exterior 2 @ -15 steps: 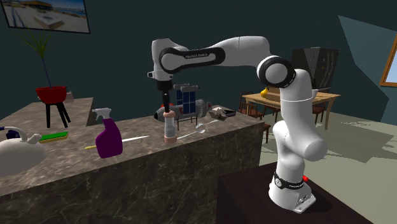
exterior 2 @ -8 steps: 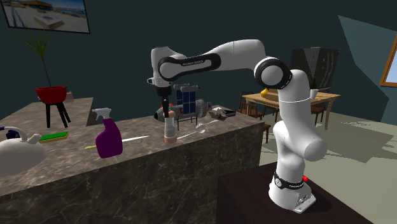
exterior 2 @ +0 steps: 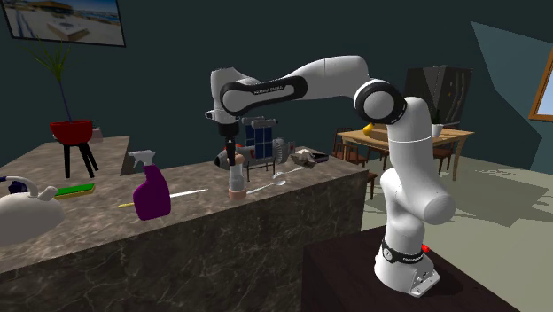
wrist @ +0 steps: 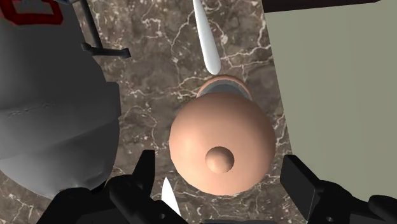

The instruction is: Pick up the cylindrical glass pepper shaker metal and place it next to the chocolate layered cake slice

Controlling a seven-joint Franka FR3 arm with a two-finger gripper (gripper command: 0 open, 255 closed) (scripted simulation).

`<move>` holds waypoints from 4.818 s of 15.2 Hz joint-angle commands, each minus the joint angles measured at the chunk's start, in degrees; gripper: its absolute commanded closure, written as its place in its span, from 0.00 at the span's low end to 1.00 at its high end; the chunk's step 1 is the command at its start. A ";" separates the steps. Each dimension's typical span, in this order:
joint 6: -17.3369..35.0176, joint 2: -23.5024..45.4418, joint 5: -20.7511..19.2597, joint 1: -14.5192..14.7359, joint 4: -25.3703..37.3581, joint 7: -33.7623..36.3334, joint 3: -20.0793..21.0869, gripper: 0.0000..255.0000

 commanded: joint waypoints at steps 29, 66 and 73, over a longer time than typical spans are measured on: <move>-15.55 4.05 1.80 -1.83 19.60 -2.65 -0.34 1.00; -6.94 -26.42 -10.18 -14.99 -10.85 -33.38 -17.38 1.00; -5.81 -24.13 -8.13 -18.02 -8.21 -44.27 -25.05 1.00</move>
